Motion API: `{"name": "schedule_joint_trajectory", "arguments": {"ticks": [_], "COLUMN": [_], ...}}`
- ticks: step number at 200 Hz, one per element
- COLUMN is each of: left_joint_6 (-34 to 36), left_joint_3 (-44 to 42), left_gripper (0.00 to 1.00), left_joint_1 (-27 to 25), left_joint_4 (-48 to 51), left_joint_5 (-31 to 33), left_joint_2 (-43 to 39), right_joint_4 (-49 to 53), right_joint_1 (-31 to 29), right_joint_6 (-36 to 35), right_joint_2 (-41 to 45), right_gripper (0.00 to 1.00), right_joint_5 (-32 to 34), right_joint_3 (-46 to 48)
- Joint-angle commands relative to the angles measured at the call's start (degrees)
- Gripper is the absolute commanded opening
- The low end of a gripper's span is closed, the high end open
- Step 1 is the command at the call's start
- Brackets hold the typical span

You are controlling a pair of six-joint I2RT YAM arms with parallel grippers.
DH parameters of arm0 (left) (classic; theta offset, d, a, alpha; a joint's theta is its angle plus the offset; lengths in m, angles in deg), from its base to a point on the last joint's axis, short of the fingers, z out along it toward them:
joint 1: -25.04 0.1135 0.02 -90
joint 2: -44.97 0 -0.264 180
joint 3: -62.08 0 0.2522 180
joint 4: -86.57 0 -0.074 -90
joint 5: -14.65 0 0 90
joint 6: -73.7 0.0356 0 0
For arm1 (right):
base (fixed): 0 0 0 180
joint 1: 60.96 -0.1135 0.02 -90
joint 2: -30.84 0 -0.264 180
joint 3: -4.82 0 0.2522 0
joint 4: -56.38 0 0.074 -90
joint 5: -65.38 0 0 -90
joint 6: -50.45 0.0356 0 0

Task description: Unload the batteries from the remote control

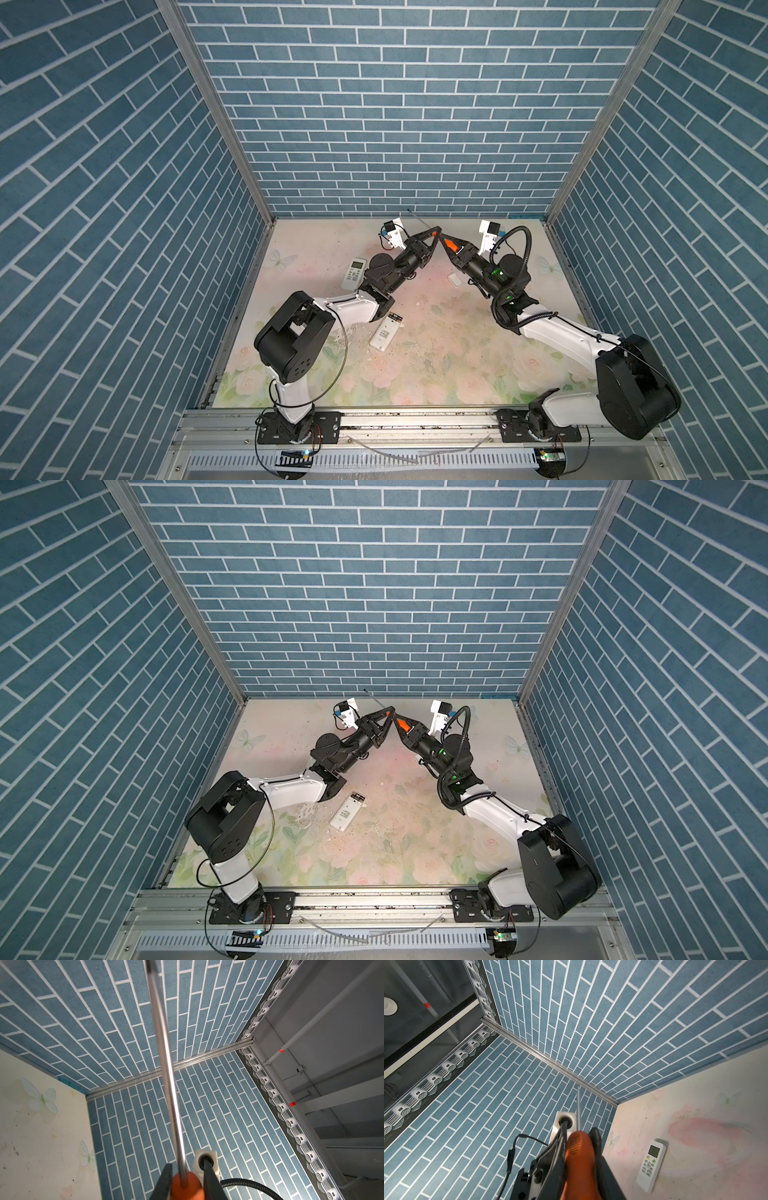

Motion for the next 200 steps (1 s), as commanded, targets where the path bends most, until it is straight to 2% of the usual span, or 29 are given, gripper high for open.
{"name": "schedule_joint_trajectory", "arguments": {"ticks": [1, 11, 36, 58, 110, 149, 181, 200], "left_joint_6": [3.2, 3.5, 5.6, 8.3, 12.7, 16.7, 20.7, 23.6], "left_joint_3": [0.1, 0.1, -0.1, -1.8, -9.3, -17.0, -24.0, -27.6], "left_gripper": [0.0, 0.0, 0.0, 0.11, 0.33, 0.39, 0.42, 0.43], "left_joint_1": [-3.7, -3.7, -3.6, -2.9, 1.5, 1.8, 1.9, 2.0], "left_joint_4": [1.4, 1.8, 4.3, 7.0, 12.8, 18.8, 23.9, 32.1], "left_joint_5": [-7.3, -7.5, -7.9, -8.0, -9.0, -8.0, -7.2, -6.2], "left_joint_2": [1.0, 0.9, -0.6, -3.2, -11.0, -17.6, -24.2, -30.0], "right_joint_4": [-1.1, -0.9, 2.3, 7.7, 32.3, 51.9, 59.7, 65.5], "right_joint_1": [-1.6, -1.7, -2.0, -2.1, -2.1, -2.1, -2.1, -2.1], "right_joint_6": [-0.8, -1.1, -3.1, -6.1, -15.8, -20.5, -20.9, -20.8], "right_joint_2": [-1.5, -1.5, 0.2, 3.9, 13.9, 16.6, 16.4, 15.4], "right_gripper": [0.05, 0.0, 0.0, 0.0, 0.0, 0.0, 0.0, 0.0], "right_joint_5": [-2.0, -1.6, -0.1, 1.9, 4.8, 5.6, 6.4, 6.7], "right_joint_3": [-3.9, -3.8, -3.1, -2.1, -5.4, -11.3, -13.6, -15.6]}}
